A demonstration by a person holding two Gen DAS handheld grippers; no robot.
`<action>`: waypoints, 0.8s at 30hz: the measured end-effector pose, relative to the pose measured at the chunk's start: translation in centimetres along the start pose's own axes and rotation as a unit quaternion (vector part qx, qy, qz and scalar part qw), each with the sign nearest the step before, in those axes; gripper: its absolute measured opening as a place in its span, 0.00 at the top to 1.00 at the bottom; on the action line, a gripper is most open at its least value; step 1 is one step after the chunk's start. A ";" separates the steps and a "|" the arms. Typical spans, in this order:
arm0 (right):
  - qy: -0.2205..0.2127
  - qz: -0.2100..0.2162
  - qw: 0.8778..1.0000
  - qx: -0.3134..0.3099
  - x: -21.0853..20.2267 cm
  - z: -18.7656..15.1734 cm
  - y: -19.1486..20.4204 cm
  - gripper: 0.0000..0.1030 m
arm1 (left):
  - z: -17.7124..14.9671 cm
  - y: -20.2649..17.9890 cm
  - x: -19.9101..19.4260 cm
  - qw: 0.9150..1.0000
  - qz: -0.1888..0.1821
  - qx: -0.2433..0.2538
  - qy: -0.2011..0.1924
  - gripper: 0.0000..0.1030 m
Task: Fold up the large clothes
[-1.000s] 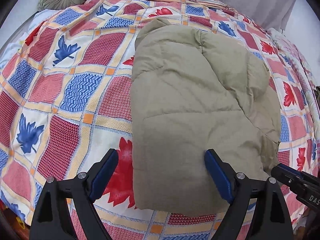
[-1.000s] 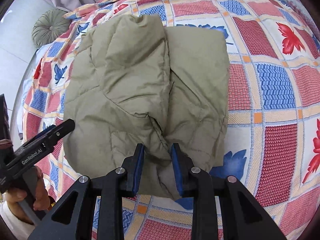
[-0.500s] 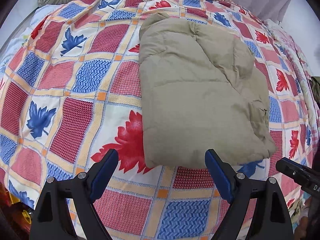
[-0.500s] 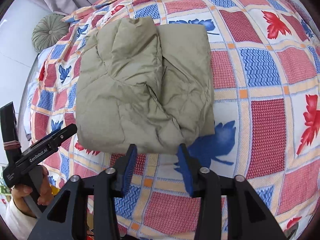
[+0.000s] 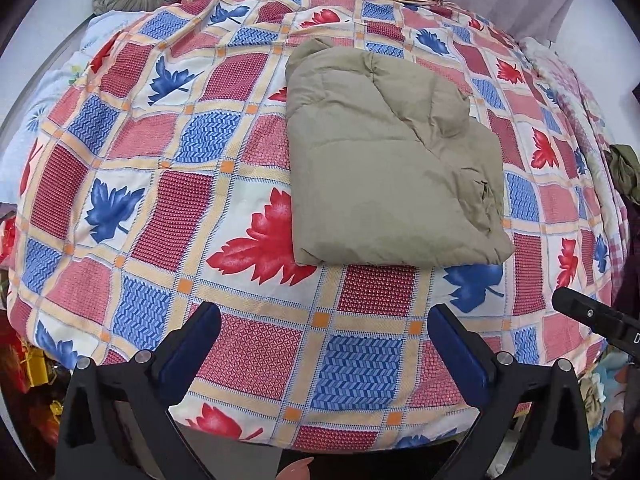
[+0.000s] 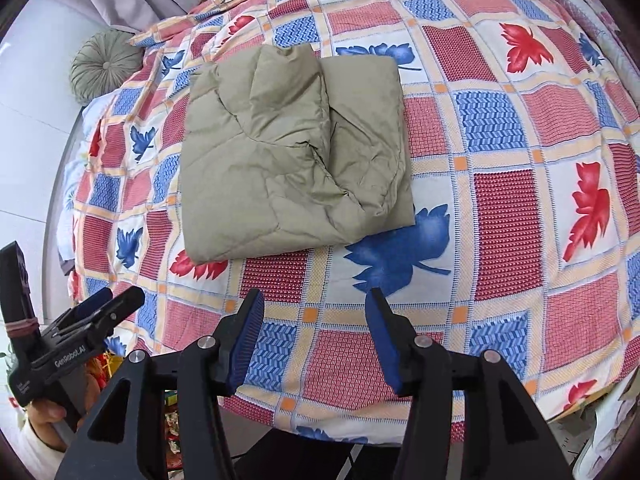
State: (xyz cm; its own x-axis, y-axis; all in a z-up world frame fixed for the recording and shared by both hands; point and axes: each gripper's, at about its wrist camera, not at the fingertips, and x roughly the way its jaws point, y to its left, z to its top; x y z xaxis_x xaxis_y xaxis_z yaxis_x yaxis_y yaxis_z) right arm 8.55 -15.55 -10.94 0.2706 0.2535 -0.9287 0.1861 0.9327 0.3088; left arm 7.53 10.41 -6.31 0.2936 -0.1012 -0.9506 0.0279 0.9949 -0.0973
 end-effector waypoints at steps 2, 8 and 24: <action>0.000 -0.003 1.000 -0.004 -0.8 -0.2 0.3 0.45 | -0.2 -0.2 -0.9 1.000 -0.001 0.000 -0.003 0.00; -0.019 0.002 1.000 -0.017 -3.9 -0.2 1.8 0.36 | 0.2 -1.0 -4.6 0.999 0.024 0.005 -0.042 0.00; -0.111 -0.036 0.991 -0.066 -11.2 0.8 6.2 0.09 | 1.0 -1.7 -11.8 0.994 0.029 0.003 -0.102 0.00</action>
State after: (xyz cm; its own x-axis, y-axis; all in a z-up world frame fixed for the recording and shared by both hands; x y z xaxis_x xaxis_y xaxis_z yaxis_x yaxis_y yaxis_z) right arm 7.41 -12.82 1.49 0.4645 0.1356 -0.8751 0.0916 0.9755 0.1998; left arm 5.01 9.94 5.38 0.4825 -0.0422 -0.8749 0.0110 0.9991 -0.0421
